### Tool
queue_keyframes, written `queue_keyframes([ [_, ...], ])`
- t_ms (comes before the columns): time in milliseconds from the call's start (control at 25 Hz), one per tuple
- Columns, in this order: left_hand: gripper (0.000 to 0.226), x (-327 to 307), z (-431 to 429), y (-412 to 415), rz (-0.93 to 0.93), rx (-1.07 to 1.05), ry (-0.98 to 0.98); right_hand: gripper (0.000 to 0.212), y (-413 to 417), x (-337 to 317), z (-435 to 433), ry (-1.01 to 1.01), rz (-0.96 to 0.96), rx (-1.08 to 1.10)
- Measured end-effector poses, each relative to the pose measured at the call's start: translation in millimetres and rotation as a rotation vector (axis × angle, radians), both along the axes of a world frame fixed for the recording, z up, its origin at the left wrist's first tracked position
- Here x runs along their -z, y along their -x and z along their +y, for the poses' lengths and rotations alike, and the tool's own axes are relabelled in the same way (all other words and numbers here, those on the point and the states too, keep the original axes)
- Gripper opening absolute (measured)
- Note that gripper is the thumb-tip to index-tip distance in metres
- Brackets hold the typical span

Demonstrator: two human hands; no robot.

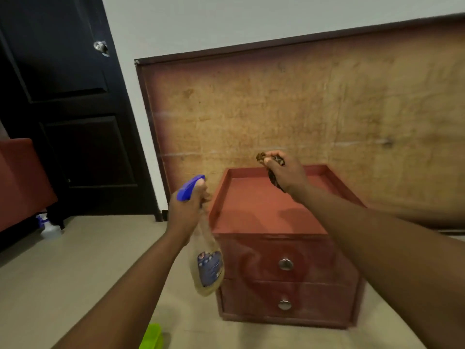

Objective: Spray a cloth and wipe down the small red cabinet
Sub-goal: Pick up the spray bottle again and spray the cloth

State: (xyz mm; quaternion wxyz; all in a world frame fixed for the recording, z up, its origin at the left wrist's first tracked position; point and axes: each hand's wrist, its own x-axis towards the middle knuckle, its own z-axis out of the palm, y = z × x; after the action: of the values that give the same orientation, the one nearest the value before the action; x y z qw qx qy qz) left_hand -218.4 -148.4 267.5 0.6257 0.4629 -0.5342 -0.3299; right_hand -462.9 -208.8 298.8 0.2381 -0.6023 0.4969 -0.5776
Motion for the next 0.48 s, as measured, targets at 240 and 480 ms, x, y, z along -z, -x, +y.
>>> queue_keyframes([
  [240, 0.040, -29, -10, 125, -0.179, 0.390, -0.008, 0.009, 94, -16, 21, -0.043, -0.480, -0.087],
  [480, 0.028, -36, 3, 168, -0.237, 0.447, 0.026, 0.021, 132, -23, 28, -0.041, -0.558, -0.145],
])
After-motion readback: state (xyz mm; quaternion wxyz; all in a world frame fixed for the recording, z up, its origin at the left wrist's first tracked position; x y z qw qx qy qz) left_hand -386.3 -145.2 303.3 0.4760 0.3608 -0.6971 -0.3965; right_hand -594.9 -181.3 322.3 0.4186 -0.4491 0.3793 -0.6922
